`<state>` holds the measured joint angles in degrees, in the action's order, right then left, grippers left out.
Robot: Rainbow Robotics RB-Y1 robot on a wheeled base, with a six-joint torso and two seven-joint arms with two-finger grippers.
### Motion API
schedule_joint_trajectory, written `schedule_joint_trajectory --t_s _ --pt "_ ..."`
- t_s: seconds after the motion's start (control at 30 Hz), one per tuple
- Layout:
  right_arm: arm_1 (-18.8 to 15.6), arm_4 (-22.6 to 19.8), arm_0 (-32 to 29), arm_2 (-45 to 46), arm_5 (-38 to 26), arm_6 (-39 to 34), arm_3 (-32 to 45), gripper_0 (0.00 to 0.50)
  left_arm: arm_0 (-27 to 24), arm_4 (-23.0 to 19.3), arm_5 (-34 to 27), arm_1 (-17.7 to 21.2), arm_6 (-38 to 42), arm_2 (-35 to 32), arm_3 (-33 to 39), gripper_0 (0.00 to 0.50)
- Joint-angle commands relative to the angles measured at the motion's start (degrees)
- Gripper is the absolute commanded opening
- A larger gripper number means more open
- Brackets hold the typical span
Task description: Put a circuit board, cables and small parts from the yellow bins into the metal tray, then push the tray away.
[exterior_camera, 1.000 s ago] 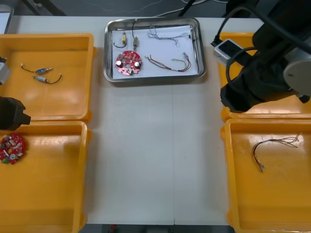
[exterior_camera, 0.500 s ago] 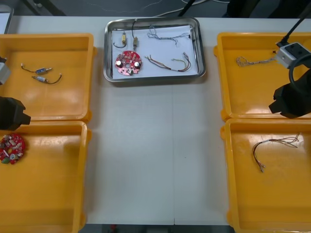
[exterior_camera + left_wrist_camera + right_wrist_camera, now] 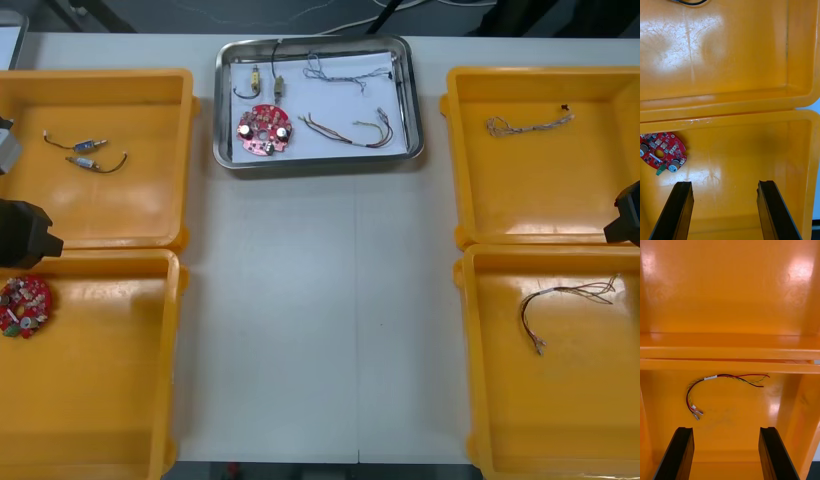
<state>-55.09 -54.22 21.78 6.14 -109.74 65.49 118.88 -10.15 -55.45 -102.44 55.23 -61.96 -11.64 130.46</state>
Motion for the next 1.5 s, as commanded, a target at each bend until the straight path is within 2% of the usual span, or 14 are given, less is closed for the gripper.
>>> schedule_joint_trajectory --t_s 0.03,0.17,0.57,0.83,1.2,1.5 --pt "-0.3 2.4 -1.2 1.8 -0.3 -2.1 -1.5 0.500 0.9 -0.4 -0.4 2.5 -3.8 -1.6 0.7 0.500" --pt "2.4 4.8 -2.9 2.9 -0.3 -2.3 -1.8 0.500 0.9 -0.4 -0.4 2.5 -3.8 -1.6 0.7 0.500" --pt "6.8 5.3 -7.5 6.3 -0.2 -1.9 -1.8 0.500 0.9 -0.4 -0.4 2.5 -3.8 -1.6 0.7 0.500" --pt "8.2 6.0 -8.9 6.4 0.0 -1.1 -0.7 0.500 0.9 -0.4 -0.4 2.5 -3.8 -1.6 0.7 0.500" --pt "9.8 5.7 -14.0 8.1 2.1 1.4 5.6 0.500 0.9 -0.4 -0.4 2.5 -3.8 -1.6 0.7 0.500" --pt "10.7 5.6 -15.4 8.8 2.1 3.2 6.5 0.500 0.9 -0.4 -0.4 2.5 -3.8 -1.6 0.7 0.500"
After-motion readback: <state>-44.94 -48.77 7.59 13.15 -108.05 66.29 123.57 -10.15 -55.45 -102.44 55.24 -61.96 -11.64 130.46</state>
